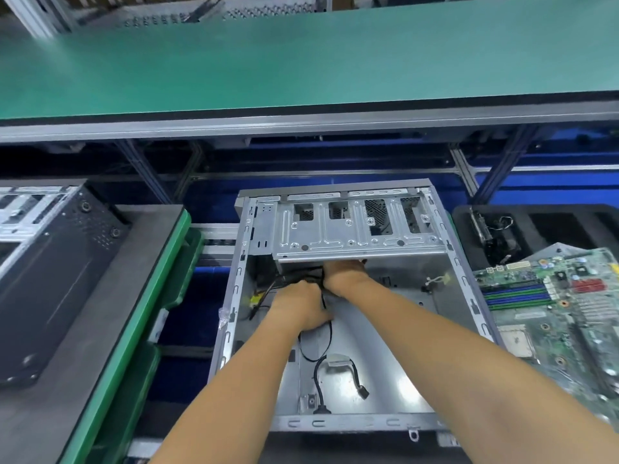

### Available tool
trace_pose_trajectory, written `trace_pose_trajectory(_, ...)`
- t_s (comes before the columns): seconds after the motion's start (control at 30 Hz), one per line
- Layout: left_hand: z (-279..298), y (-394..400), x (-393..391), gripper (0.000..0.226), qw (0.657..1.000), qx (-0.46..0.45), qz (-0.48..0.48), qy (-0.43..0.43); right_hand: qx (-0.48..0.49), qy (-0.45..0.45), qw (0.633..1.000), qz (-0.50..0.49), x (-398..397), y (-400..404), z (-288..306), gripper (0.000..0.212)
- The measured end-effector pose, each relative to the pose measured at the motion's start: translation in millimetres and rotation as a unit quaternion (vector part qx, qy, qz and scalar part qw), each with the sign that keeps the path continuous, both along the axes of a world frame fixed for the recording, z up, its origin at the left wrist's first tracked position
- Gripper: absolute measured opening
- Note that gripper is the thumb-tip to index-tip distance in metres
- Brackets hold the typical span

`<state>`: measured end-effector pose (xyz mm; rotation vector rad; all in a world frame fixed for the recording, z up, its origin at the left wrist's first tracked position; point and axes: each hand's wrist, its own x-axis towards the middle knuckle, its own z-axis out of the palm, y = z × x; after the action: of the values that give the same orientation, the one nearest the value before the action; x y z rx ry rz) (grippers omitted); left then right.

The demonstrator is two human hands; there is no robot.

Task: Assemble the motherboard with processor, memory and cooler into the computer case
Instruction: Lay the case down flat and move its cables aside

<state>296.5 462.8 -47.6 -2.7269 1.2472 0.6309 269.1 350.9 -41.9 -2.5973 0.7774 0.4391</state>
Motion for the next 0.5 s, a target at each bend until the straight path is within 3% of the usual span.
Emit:
trace_pose_trajectory(0.03, -2.6, -0.3, 0.1, 0.050, 1.000, 0.009, 0.008, 0.017, 0.005, 0.014, 1.000, 0.012, -2.6, -1.4, 0.9, 0.004)
trace_pose_trajectory(0.1, -5.6, -1.0, 0.6, 0.047, 0.999, 0.017, 0.022, 0.026, 0.002, 0.039, 0.999, 0.030, -7.1, -3.2, 1.8, 0.019)
trace_pose_trajectory(0.2, -6.8, -2.2, 0.0, 0.030, 0.999, 0.015, 0.028, 0.026, 0.023, 0.047, 0.998, 0.031, -11.1, -3.7, 3.3, 0.011)
trace_pose_trajectory(0.5, 6.9, -10.3, -6.0, 0.015, 0.996, -0.069, 0.042, 0.020, 0.068, -0.004, 0.997, 0.027, -31.9, -13.4, 13.8, 0.013)
